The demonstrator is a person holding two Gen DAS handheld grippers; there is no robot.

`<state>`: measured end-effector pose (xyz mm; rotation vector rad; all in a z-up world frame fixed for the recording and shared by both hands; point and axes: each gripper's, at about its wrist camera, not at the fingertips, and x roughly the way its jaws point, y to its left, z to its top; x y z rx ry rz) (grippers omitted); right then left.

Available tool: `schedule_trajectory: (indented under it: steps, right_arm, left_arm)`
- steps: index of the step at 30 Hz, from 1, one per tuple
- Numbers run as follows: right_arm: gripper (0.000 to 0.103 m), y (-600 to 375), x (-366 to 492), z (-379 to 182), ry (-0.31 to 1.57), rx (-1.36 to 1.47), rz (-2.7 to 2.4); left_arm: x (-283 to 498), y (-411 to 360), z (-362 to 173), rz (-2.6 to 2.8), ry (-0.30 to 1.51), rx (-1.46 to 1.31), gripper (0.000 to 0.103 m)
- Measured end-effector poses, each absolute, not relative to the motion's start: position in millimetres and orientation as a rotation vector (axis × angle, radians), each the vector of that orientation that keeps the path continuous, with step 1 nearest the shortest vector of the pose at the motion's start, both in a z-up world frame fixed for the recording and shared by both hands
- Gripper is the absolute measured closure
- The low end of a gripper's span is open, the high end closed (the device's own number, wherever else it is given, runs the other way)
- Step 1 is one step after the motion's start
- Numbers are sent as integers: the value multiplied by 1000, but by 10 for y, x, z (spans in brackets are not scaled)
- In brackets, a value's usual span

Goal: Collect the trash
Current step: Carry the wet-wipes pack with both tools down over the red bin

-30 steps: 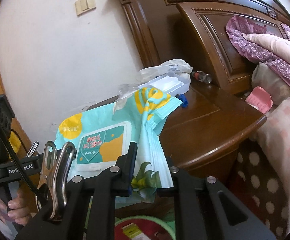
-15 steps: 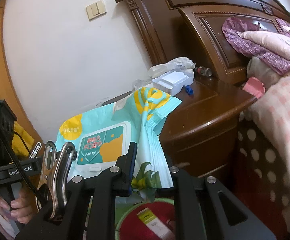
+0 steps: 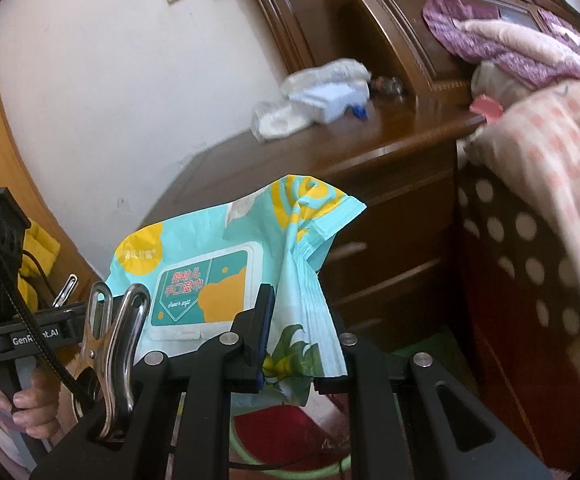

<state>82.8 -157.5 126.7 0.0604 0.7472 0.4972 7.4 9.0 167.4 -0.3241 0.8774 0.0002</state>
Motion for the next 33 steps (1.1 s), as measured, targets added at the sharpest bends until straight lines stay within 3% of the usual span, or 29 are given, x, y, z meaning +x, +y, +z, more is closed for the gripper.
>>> schedule_trajectory:
  steps: [13, 33]
  right_arm:
    - [87, -1447, 632, 902, 845, 2, 483]
    - [87, -1465, 982, 64, 1098, -36, 351]
  left_arm:
    - [-149, 135, 1321, 37, 946, -317, 68]
    - [309, 155, 406, 38, 1137, -319, 68]
